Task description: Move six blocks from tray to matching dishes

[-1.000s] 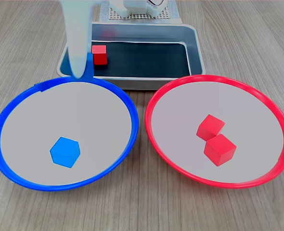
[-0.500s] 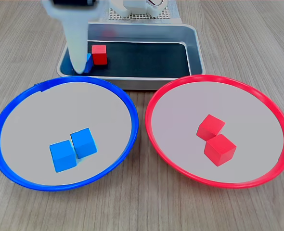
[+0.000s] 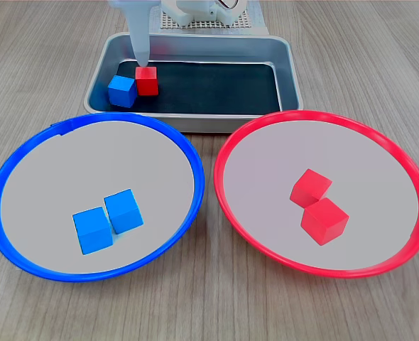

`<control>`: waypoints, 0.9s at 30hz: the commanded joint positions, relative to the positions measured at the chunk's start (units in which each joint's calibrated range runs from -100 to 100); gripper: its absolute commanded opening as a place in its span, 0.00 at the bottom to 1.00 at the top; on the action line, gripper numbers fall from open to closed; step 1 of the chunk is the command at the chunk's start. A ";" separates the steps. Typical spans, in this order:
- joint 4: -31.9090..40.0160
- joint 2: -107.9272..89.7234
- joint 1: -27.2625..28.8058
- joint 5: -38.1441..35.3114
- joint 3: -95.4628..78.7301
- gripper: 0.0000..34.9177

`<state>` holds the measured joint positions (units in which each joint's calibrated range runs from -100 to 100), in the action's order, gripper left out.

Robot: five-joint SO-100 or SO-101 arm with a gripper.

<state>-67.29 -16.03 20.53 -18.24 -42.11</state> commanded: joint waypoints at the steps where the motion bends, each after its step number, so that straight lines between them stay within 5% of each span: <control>1: 1.63 -0.22 -0.25 -0.29 -0.36 0.48; 11: 6.33 3.02 -0.53 -2.39 -3.46 0.41; 13: 7.90 4.04 -0.15 -2.78 -3.82 0.32; 14: 8.32 4.64 -0.15 -2.93 -3.00 0.10; 15: 8.23 4.98 -0.15 -3.03 -2.09 0.01; 18: 5.92 5.15 -1.00 -2.74 2.01 0.00; 22: -3.32 5.41 -8.34 0.29 17.66 0.00; 27: -6.05 10.70 -22.46 7.72 34.69 0.00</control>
<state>-72.10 -7.84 6.19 -15.02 -18.87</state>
